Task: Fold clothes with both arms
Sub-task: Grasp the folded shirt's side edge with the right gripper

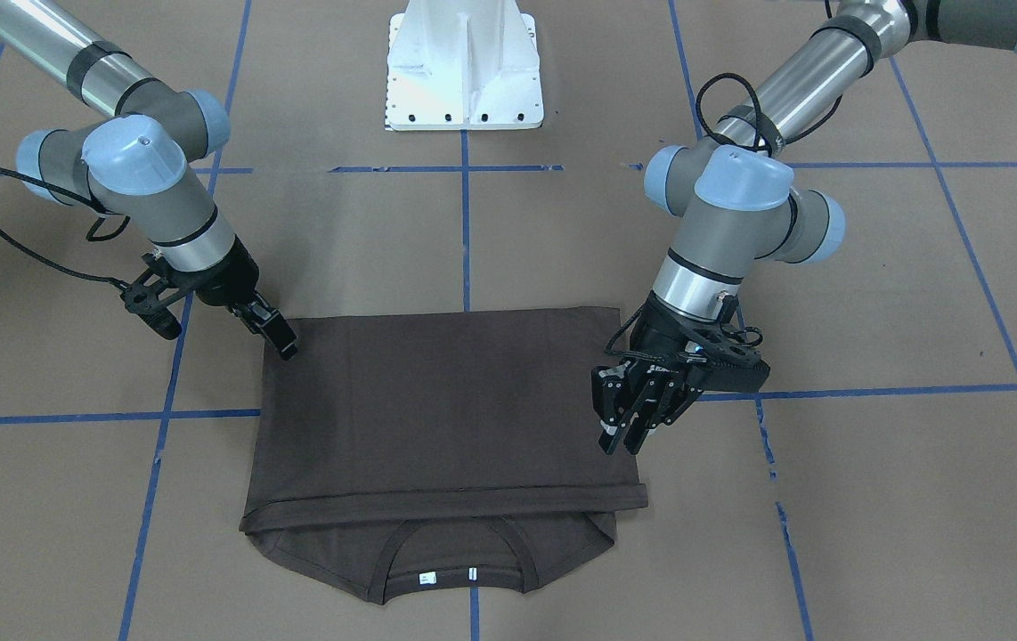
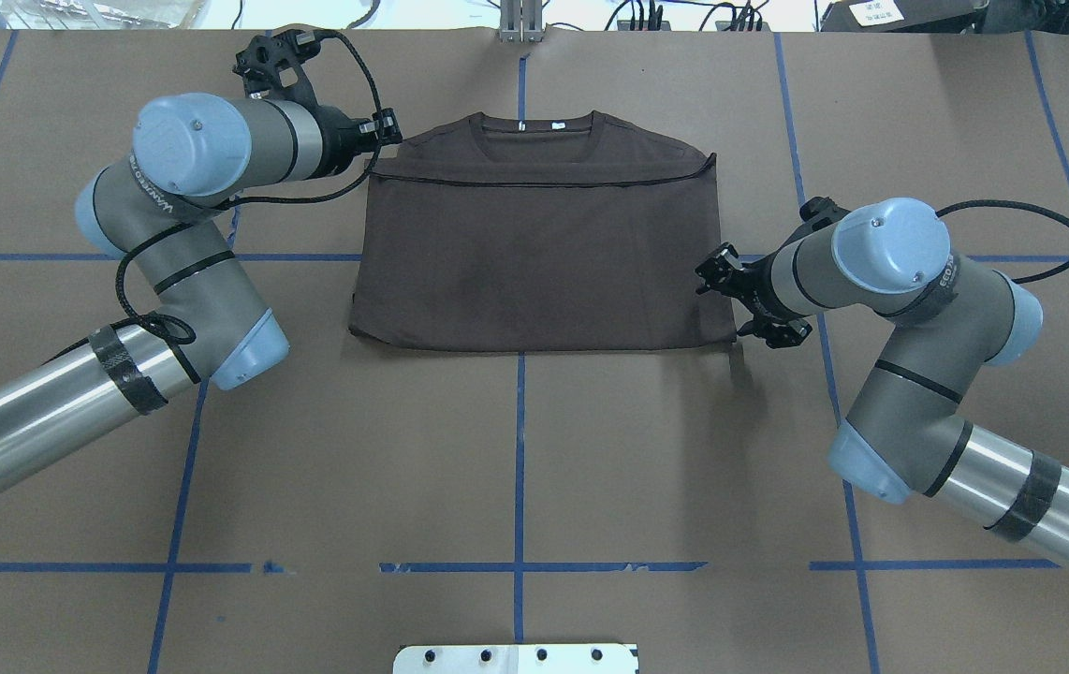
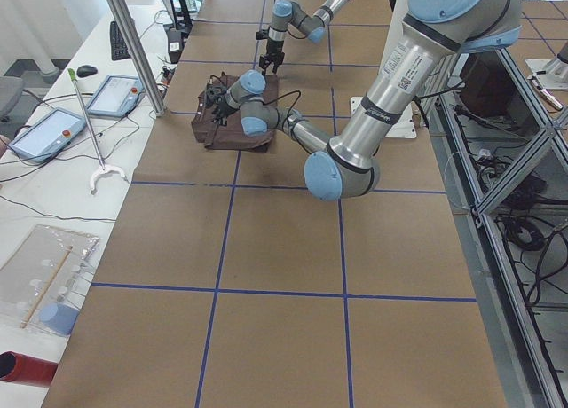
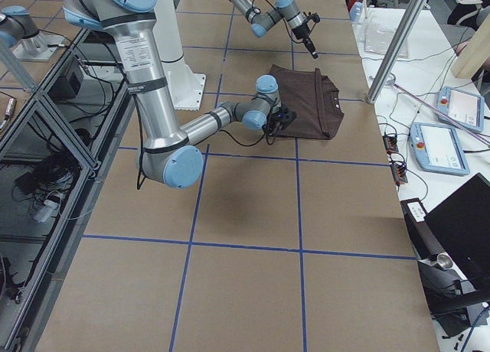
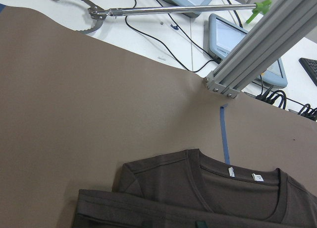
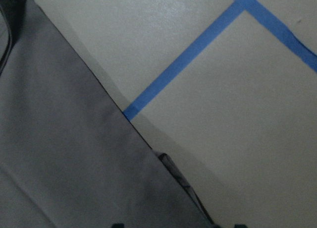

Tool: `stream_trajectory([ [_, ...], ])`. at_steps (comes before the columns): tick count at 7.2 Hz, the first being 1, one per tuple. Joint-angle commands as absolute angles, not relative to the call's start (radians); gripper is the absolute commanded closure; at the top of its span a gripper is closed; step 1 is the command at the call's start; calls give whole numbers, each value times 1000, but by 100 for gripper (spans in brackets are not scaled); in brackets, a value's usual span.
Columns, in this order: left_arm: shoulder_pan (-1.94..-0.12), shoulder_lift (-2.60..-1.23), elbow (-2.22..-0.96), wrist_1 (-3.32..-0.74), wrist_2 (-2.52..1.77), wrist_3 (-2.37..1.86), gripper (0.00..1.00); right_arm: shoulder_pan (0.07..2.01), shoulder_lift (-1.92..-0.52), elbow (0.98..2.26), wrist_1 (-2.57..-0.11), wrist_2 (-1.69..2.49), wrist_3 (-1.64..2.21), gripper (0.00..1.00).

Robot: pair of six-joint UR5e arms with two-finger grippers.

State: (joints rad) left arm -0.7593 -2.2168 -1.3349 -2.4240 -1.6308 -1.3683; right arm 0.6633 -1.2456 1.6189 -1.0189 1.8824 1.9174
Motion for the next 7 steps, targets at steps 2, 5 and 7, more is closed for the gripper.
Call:
stream_trajectory([
  [2,-759,-2215,-1335,-2424,-1631,-1368,60,653,-1307,1647,-1016,1898,1895,100],
  [5,-764,-2217,-1335,-2425,-1631,-1368,60,655,-1307,1678,-1017,1905,1893,100],
  [7,-767,-2217,-1335,-2425,-1631,-1368,60,657,-1315,1715,-1019,1934,1894,100],
])
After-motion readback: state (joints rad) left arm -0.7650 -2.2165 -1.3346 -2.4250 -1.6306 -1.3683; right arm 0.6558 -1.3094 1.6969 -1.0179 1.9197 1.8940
